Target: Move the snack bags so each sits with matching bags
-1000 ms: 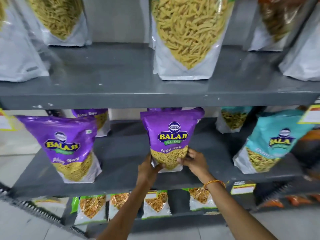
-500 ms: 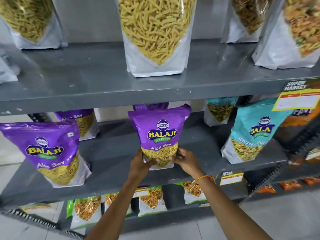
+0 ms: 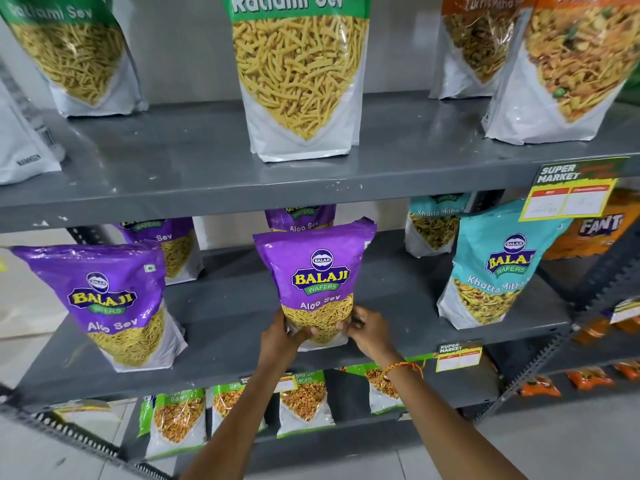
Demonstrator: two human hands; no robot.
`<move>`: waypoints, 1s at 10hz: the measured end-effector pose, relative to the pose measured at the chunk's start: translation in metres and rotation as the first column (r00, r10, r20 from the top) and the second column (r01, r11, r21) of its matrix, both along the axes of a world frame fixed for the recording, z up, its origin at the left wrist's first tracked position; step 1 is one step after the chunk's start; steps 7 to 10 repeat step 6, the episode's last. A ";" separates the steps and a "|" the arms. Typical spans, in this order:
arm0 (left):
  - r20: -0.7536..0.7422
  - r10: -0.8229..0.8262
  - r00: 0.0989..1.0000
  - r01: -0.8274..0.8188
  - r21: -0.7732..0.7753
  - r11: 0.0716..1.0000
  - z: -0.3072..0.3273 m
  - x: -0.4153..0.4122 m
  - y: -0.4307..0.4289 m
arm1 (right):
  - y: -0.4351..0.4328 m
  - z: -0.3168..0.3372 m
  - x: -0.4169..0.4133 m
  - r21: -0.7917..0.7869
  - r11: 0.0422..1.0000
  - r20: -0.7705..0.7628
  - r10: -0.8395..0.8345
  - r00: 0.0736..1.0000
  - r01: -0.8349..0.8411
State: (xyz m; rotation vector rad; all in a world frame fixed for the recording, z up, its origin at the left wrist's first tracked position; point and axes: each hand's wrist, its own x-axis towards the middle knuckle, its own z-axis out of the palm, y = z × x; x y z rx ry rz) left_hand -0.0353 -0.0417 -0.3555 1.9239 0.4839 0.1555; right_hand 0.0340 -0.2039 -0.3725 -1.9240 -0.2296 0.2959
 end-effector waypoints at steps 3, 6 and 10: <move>-0.022 -0.035 0.999 0.034 -0.020 0.999 0.004 0.001 0.004 | 0.006 0.002 -0.007 0.007 0.999 0.029 -0.041 0.999 0.041; 0.228 0.117 0.967 -0.194 0.354 0.915 0.019 -0.037 -0.005 | -0.003 0.030 -0.029 -0.015 0.981 0.142 -0.189 0.972 0.193; 0.228 0.117 0.967 -0.194 0.354 0.915 0.019 -0.037 -0.005 | -0.003 0.030 -0.029 -0.015 0.981 0.142 -0.189 0.972 0.193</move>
